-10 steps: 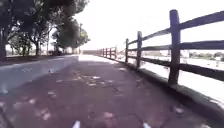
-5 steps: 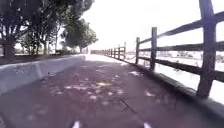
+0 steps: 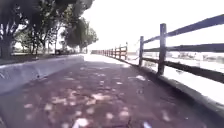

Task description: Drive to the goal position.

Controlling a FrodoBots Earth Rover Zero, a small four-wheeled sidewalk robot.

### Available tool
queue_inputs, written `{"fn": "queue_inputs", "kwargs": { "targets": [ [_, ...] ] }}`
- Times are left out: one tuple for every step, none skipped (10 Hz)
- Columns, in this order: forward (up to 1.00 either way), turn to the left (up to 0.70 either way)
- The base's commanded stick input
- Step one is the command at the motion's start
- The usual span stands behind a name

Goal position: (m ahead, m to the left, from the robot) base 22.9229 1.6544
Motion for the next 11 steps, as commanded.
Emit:
{"fn": "queue_inputs", "kwargs": {
  "targets": [
    [1.00,0.02],
    [1.00,0.40],
    [1.00,0.40],
    [1.00,0.39],
    [1.00,0.14],
    [1.00,0.00],
    [1.00,0.00],
    [1.00,0.00],
    [1.00,0.00],
    [1.00,0.00],
    [1.00,0.00]
  ]
}}
